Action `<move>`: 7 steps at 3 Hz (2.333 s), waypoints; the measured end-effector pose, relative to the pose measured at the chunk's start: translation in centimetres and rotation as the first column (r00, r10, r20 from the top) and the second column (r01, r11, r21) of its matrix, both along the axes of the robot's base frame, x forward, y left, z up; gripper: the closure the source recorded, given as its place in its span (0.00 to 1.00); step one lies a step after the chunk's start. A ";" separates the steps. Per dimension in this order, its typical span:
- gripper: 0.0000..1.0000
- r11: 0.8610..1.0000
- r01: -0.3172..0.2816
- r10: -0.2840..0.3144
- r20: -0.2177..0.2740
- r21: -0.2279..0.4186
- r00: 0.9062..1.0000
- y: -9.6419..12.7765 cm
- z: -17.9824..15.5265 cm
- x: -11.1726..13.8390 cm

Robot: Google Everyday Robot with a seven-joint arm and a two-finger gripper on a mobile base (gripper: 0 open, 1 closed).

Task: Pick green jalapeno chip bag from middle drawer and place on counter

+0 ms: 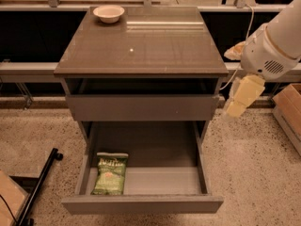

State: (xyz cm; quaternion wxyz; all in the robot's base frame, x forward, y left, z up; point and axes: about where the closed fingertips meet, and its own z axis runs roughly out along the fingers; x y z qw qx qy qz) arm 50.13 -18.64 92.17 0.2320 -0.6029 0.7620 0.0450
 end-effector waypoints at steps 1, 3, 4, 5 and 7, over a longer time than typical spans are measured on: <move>0.00 0.998 0.043 -0.041 -0.049 0.044 0.998 1.1 -2.7 -0.5; 0.00 0.982 0.091 -0.078 -0.088 0.164 0.993 4.5 -13.6 2.6; 0.00 0.970 0.111 -0.092 -0.098 0.215 0.991 6.0 -18.0 4.7; 0.00 0.969 0.115 -0.096 -0.096 0.219 0.991 6.0 -18.2 5.0; 0.00 0.918 0.149 -0.083 -0.191 0.368 0.978 9.1 -21.4 4.2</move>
Offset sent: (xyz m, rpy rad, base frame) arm 0.0209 0.0517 -0.1295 0.1794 0.0810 -0.0703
